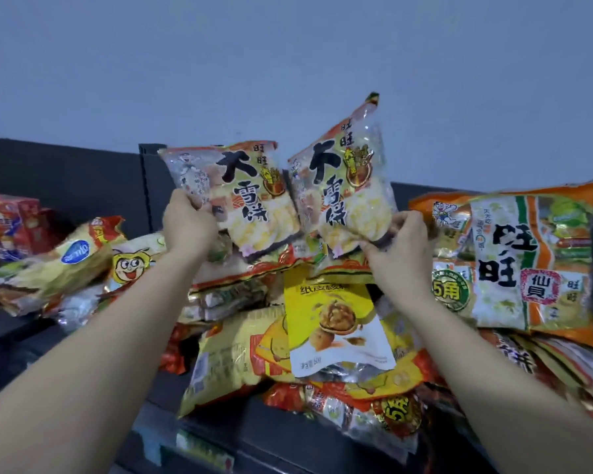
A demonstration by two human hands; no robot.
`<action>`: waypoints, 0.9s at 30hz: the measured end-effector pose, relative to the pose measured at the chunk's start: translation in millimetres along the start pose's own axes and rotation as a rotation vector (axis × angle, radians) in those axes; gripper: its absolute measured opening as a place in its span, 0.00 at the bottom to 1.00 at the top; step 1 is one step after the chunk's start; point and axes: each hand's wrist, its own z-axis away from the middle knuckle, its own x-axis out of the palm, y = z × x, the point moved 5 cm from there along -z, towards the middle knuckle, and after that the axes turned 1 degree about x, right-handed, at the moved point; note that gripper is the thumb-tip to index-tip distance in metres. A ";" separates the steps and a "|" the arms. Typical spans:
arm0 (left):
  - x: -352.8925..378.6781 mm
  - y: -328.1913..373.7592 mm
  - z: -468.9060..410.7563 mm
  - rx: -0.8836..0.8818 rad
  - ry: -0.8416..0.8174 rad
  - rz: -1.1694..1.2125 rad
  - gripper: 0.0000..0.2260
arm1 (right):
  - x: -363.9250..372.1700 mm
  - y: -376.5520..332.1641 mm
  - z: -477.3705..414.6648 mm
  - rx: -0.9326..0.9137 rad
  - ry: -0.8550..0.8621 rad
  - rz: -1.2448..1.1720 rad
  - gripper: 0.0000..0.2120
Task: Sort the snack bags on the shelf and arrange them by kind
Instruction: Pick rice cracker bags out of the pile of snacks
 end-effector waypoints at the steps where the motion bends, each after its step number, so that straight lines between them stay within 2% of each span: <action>1: 9.1 -7.8 -3.0 -0.011 -0.105 -0.051 0.07 | 7.5 3.3 1.1 0.018 -0.058 0.074 0.25; 3: 24.2 -21.2 -0.9 0.013 -0.350 -0.262 0.18 | 16.9 11.5 2.2 0.054 -0.153 0.204 0.29; 4: 30.0 -26.9 2.9 0.048 -0.453 -0.391 0.20 | 19.0 15.3 2.6 0.070 -0.177 0.239 0.34; 6: 37.3 -33.7 8.4 0.117 -0.538 -0.529 0.20 | 17.0 16.0 5.9 0.074 -0.128 0.237 0.42; 8: 39.1 -32.5 11.4 0.175 -0.525 -0.511 0.18 | 14.0 9.2 10.7 -0.051 -0.013 0.280 0.41; 9: 40.2 -31.0 12.2 0.223 -0.526 -0.512 0.16 | 17.4 7.8 12.3 -0.126 -0.009 0.345 0.38; 11: 42.9 -28.6 15.7 0.324 -0.574 -0.576 0.20 | 30.9 13.0 15.1 -0.177 -0.125 0.469 0.29; 13: 43.2 -27.8 17.3 0.366 -0.609 -0.632 0.25 | 40.2 21.8 18.5 -0.130 -0.229 0.525 0.24; 17: 39.9 -23.7 17.9 0.446 -0.540 -0.607 0.27 | 38.7 19.8 19.1 -0.116 -0.221 0.528 0.24; 21: 44.4 -21.1 25.5 0.496 -0.558 -0.477 0.30 | 35.3 14.6 19.2 -0.101 -0.241 0.539 0.28; 25: 43.6 -22.6 28.7 0.507 -0.509 -0.429 0.28 | 34.1 13.3 22.7 -0.112 -0.267 0.564 0.28; 27: 43.4 -22.2 32.8 0.509 -0.512 -0.421 0.31 | 34.1 12.9 24.2 -0.123 -0.272 0.577 0.28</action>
